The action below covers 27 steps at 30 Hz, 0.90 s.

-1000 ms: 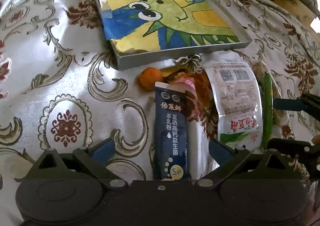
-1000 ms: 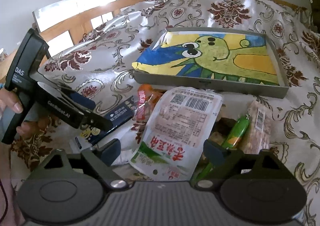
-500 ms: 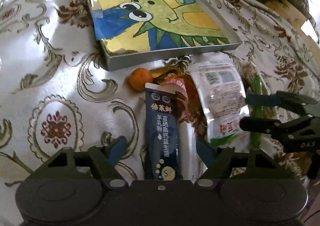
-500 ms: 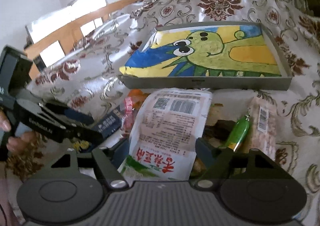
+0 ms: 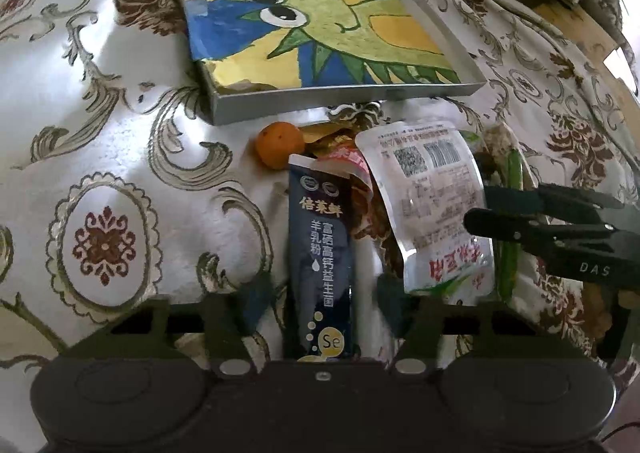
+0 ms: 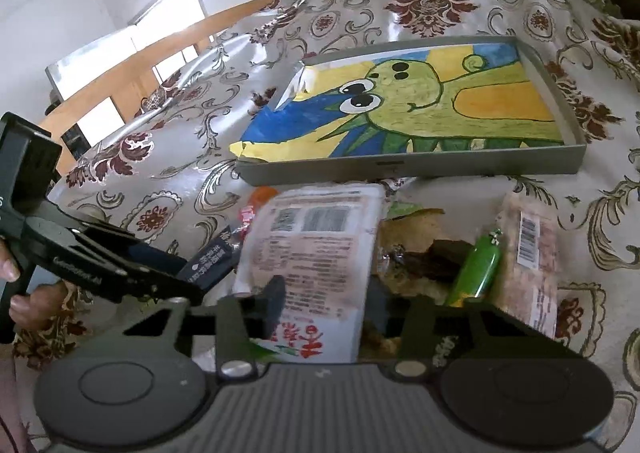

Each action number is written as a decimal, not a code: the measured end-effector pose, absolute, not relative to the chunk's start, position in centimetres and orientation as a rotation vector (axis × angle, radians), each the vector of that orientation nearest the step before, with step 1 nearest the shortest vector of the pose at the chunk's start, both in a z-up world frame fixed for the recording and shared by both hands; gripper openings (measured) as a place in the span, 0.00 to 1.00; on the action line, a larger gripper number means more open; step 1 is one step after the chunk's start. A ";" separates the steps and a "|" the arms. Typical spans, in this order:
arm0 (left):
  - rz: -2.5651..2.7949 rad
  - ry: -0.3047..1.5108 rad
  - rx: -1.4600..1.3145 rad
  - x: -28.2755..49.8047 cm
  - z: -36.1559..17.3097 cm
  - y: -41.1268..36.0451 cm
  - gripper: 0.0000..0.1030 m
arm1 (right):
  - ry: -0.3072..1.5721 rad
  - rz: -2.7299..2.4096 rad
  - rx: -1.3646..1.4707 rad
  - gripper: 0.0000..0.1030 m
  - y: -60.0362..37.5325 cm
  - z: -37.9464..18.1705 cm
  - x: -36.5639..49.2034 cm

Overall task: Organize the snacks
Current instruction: 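Move left tool to the blue milk stick while right tool grasps the white red-text packet, then close left tool on the blue milk stick while right tool lifts the white packet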

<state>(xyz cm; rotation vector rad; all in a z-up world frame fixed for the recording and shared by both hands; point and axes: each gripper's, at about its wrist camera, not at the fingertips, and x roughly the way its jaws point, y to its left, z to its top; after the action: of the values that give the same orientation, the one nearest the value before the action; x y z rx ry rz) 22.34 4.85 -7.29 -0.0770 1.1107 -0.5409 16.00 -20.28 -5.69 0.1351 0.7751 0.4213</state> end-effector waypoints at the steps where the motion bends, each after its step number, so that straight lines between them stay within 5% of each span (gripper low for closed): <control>1: -0.536 1.118 -0.091 22.4 -7.3 5.1 0.34 | 0.773 0.421 0.151 0.35 -20.5 -5.5 16.0; 9: -0.587 1.147 -0.223 22.4 -6.8 6.1 0.16 | 0.734 0.472 0.239 0.26 -21.2 -3.6 15.4; 27: -0.658 1.099 -0.164 20.9 -6.1 3.9 0.15 | 0.771 0.602 0.218 0.29 -19.5 -2.2 12.9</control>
<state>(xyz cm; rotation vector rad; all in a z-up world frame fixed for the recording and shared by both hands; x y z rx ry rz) 20.86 3.85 -6.14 -0.1639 1.0989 -0.6582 12.86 -19.53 -2.16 0.2176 0.7706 0.6016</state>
